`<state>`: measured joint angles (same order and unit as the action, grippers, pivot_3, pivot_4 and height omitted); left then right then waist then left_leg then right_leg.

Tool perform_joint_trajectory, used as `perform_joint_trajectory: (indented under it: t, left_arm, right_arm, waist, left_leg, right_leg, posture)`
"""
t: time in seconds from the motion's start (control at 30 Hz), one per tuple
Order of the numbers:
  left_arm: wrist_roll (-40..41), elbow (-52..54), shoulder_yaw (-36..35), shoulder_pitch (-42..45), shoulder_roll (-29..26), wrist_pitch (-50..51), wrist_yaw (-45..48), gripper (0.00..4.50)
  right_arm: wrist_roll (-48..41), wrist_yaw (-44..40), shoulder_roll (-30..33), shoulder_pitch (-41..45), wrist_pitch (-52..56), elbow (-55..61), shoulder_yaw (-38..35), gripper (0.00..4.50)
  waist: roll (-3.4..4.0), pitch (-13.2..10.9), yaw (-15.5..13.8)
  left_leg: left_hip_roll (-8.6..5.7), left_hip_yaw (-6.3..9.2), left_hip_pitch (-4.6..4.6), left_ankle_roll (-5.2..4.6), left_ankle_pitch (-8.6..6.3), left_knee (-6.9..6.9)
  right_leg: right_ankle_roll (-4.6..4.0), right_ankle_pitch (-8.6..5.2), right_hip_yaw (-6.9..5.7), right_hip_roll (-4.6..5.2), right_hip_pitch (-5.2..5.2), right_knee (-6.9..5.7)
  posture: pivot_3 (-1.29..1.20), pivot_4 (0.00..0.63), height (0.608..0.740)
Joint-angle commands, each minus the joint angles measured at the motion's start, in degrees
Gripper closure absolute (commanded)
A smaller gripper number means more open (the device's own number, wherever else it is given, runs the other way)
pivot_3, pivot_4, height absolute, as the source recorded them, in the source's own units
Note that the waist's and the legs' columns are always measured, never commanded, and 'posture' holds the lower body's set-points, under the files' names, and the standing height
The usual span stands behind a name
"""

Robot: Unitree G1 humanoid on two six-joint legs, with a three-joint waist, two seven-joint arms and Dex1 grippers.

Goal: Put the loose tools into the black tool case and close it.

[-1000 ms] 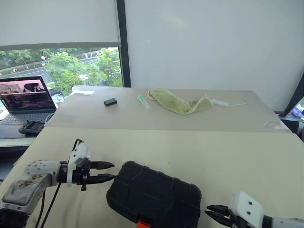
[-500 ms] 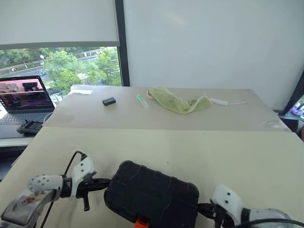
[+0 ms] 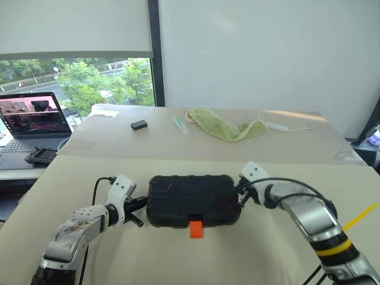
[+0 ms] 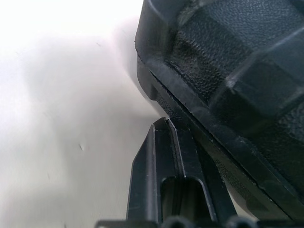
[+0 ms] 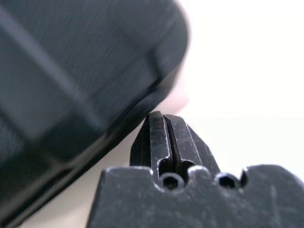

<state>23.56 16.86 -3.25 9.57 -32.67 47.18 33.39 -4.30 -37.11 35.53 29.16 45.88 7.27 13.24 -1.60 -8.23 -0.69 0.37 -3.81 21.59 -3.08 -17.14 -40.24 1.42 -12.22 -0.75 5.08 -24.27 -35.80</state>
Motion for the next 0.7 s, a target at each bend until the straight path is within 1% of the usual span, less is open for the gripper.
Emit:
perform_joint_trajectory:
  t: [0.03,0.1,0.2,0.23,0.3,0.33,0.37,0.47,0.5,0.57,0.6,0.63,0.7]
  left_arm:
    - [2.4,1.8,0.7,3.9,3.4,2.2,-1.4,4.49]
    - [2.3,1.4,-1.1,4.4,3.2,4.0,-2.6,4.49]
    - [2.5,-0.5,-4.7,4.0,0.5,3.3,-0.6,4.49]
    - [3.2,-1.1,-5.8,4.1,-0.1,3.1,0.3,4.50]
    - [6.0,-3.1,-9.0,5.5,-1.8,2.3,3.6,3.98]
    - [7.1,-4.8,-10.0,7.2,-4.1,1.4,6.9,3.72]
    - [8.2,-6.3,-10.5,9.1,-6.3,0.8,10.4,3.37]
    - [11.8,-9.3,-10.3,14.3,-9.8,1.1,17.6,2.20]
    - [13.4,-9.6,-9.5,15.9,-10.7,1.6,21.0,2.04]
    - [15.3,-11.1,-5.6,19.9,-12.1,1.8,28.7,1.23]
    - [15.4,-12.0,-3.2,21.7,-12.5,1.8,31.9,1.05]
    - [14.0,-13.1,-0.1,23.2,-12.8,0.0,35.3,0.56]
    - [9.7,-16.6,5.6,26.0,-12.1,-5.6,40.1,0.56]
  right_arm:
    - [1.9,-1.1,-1.4,3.4,-6.7,-6.2,1.9,4.50]
    - [2.4,-2.9,-0.3,4.2,-7.2,-7.4,1.5,4.50]
    - [1.2,-4.8,2.1,2.6,-5.6,-4.7,-1.2,4.50]
    - [1.0,-5.2,2.8,1.9,-5.4,-3.7,-1.8,3.91]
    - [-0.7,-7.0,5.4,-1.4,-3.2,1.8,-4.0,3.44]
    - [-2.1,-7.3,7.2,-4.2,-0.7,6.5,-6.7,2.99]
    - [-3.9,-7.5,8.4,-7.1,2.4,11.5,-10.0,2.67]
    - [-8.4,-7.7,10.3,-13.6,9.7,23.1,-17.8,1.61]
    - [-11.2,-7.8,9.6,-15.3,13.6,26.9,-20.9,1.43]
    - [-17.4,-9.0,8.1,-20.2,21.6,36.2,-27.9,0.65]
    - [-20.8,-9.7,6.7,-22.2,25.5,40.4,-30.5,0.39]
    - [-23.6,-9.6,4.7,-23.7,28.9,43.9,-32.3,0.02]
    - [-26.8,-7.2,-0.1,-25.3,34.1,49.1,-33.2,0.02]
  waist:
    - [0.00,0.0,0.0]
    - [0.00,0.0,0.1]
    - [0.00,0.0,0.0]
    - [0.00,0.0,0.1]
    - [0.00,0.0,0.1]
    - [0.00,0.0,-0.1]
    - [0.01,0.0,-0.1]
    - [0.01,0.0,-0.2]
    - [0.01,0.0,-0.1]
    - [0.01,0.0,0.0]
    - [0.01,0.0,0.0]
    - [-0.01,0.0,0.0]
    - [-0.01,0.0,0.1]
  left_leg:
    - [-0.04,0.01,0.08,0.00,0.00,-0.01]
    - [-0.09,0.01,0.10,-0.01,0.00,-0.04]
    - [-0.20,0.12,0.19,-0.12,0.06,-0.04]
    - [-0.20,0.14,0.24,-0.12,0.06,-0.04]
    - [-0.19,0.18,0.34,-0.08,0.08,-0.02]
    - [-0.18,0.23,0.45,-0.07,0.08,-0.01]
    - [-0.19,0.27,0.59,-0.04,0.11,-0.01]
    - [-0.25,0.32,0.99,0.25,0.30,-0.04]
    - [-0.28,0.33,1.04,0.23,0.30,-0.04]
    - [-0.32,0.32,0.99,-0.04,0.15,-0.08]
    - [-0.32,0.32,0.91,-0.09,0.13,-0.08]
    - [-0.32,0.31,0.83,-0.11,0.12,-0.08]
    - [-0.30,0.36,0.67,-0.10,0.11,-0.06]
  right_leg:
    - [0.02,0.01,-0.02,0.04,-0.03,0.02]
    - [0.12,0.07,0.00,0.11,-0.02,0.06]
    - [0.18,0.10,-0.05,0.23,-0.04,0.07]
    - [0.18,0.10,-0.05,0.24,-0.08,0.07]
    - [0.17,0.10,-0.07,0.24,-0.19,0.07]
    - [0.17,0.10,-0.11,0.25,-0.29,0.05]
    - [0.16,0.09,-0.14,0.26,-0.42,0.04]
    - [0.15,0.09,-0.16,0.24,-0.84,-0.02]
    - [0.15,0.09,-0.19,0.26,-0.83,-0.05]
    - [0.19,0.12,-0.14,0.27,-0.77,-0.01]
    - [0.20,0.12,-0.13,0.25,-0.69,0.01]
    - [0.21,0.11,-0.12,0.24,-0.60,0.01]
    - [0.21,0.10,-0.17,0.13,-0.42,0.05]
  posture:
    - [0.00,0.150,0.740]
    - [0.00,0.150,0.740]
    - [0.00,0.150,0.740]
    - [0.00,0.150,0.740]
    - [0.00,0.150,0.740]
    - [0.00,0.150,0.740]
    - [0.00,0.150,0.740]
    - [0.00,0.150,0.740]
    - [0.00,0.150,0.740]
    - [0.00,0.150,0.740]
    - [0.00,0.150,0.740]
    - [0.00,0.150,0.740]
    - [0.00,0.150,0.740]
